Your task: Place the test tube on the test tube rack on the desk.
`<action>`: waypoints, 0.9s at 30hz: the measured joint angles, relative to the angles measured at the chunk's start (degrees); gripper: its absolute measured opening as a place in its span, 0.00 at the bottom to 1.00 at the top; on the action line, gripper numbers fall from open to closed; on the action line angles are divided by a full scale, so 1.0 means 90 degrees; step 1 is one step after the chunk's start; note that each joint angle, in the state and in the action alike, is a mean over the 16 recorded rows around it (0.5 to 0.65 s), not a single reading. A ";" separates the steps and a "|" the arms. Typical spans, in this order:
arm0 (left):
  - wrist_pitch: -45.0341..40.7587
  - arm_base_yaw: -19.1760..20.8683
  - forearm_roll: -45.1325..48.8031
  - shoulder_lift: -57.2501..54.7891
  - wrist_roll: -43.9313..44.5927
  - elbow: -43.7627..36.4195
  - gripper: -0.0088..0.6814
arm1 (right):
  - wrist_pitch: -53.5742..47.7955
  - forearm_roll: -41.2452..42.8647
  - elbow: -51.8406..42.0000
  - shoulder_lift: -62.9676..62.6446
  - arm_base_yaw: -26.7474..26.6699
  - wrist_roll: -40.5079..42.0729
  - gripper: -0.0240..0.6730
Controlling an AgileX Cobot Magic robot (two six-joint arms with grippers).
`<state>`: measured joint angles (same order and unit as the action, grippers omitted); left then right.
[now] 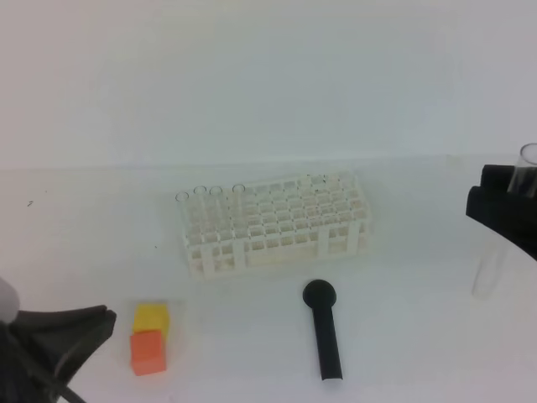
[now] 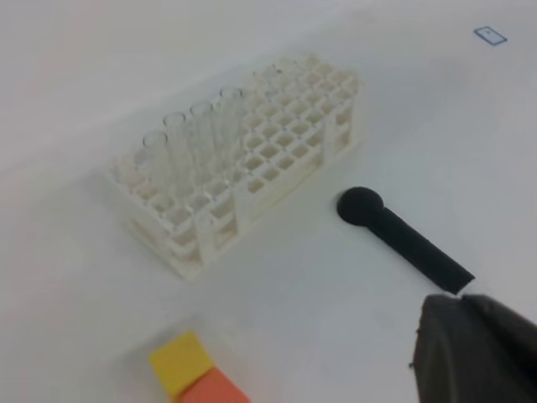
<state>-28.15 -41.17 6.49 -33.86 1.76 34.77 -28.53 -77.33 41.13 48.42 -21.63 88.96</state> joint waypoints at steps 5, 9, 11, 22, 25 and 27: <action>-0.0419 0.0000 0.0095 -0.0002 -0.0320 0.0000 0.01 | -0.0002 -0.0079 0.0000 0.0000 0.0000 -0.0016 0.21; -0.0779 0.0000 -0.0025 -0.0002 -0.0349 0.0000 0.01 | -0.0009 -0.0109 0.0000 0.0000 0.0000 -0.0017 0.21; -0.0946 0.0000 -0.0063 -0.0002 -0.0356 0.0000 0.01 | -0.0014 -0.0120 0.0000 0.0000 0.0000 -0.0015 0.21; -0.1457 0.0349 -0.0247 0.0147 -0.0371 -0.0001 0.01 | -0.0031 -0.0121 0.0000 0.0000 0.0000 0.0048 0.21; -0.1484 0.0755 -0.0326 0.0340 -0.0371 -0.0002 0.01 | -0.0034 -0.0109 0.0000 0.0000 0.0000 0.0062 0.21; -0.1497 0.1111 -0.0378 0.0537 -0.0371 -0.0002 0.01 | -0.0037 -0.0102 -0.0001 0.0000 0.0000 0.0074 0.21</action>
<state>-41.62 -31.17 3.09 -29.03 -1.58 34.75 -28.87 -78.24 41.13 48.42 -21.63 89.62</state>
